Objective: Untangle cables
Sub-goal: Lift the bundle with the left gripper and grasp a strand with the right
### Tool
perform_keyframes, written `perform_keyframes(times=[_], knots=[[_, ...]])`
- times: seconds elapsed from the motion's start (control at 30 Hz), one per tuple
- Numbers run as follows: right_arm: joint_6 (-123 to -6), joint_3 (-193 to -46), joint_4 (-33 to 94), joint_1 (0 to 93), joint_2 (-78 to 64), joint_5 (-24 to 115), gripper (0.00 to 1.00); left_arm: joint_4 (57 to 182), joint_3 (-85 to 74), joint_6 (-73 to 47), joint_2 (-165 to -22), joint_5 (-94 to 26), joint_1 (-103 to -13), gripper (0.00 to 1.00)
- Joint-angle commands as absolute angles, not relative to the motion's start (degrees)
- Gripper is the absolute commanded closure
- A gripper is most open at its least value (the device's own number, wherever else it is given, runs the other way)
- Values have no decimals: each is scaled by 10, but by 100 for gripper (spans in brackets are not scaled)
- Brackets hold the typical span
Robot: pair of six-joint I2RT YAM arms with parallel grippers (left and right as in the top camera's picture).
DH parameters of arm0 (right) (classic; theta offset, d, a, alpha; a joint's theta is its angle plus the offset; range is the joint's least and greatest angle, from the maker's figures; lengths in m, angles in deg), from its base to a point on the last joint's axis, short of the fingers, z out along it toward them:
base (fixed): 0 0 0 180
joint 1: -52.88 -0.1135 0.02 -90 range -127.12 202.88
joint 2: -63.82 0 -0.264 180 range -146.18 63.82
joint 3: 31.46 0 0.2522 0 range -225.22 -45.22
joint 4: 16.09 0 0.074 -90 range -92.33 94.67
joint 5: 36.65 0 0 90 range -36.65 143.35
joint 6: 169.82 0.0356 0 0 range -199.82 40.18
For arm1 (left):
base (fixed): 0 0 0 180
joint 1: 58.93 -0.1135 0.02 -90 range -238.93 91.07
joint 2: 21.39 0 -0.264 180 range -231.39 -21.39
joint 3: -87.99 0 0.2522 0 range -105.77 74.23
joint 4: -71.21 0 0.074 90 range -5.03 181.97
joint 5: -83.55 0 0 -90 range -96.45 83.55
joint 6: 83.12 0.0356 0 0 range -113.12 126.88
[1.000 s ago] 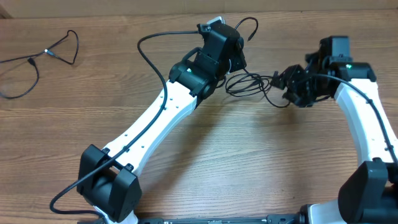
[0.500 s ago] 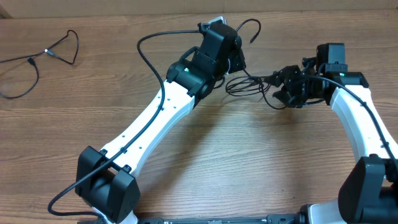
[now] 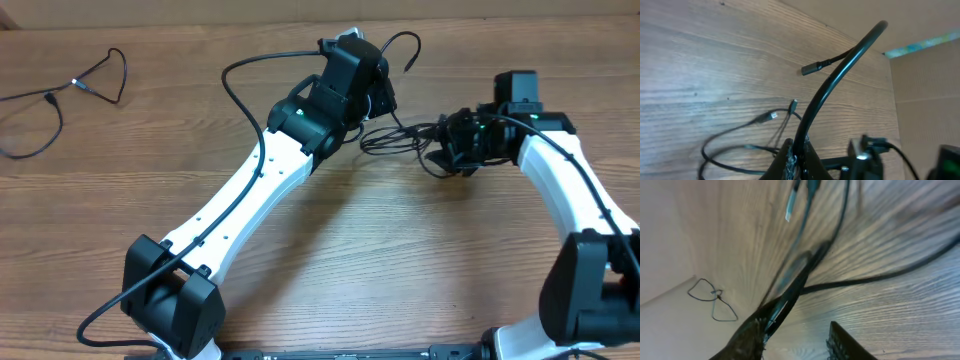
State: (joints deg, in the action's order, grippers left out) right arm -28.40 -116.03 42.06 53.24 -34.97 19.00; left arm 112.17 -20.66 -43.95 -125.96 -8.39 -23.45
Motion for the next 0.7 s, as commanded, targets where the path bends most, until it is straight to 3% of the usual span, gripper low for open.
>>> perform_keyframes(times=[0.0, 0.13, 0.67], knots=[[-264, -1157, 419, 520, -362, 184, 65, 1135, -216, -484, -1237, -90, -238, 96], [-226, -1157, 417, 513, -362, 177, 67, 1180, -216, -551, -1241, -91, -237, 96], [-188, -1157, 413, 485, -395, 147, 73, 1227, -215, -618, -1277, -135, -236, 96]])
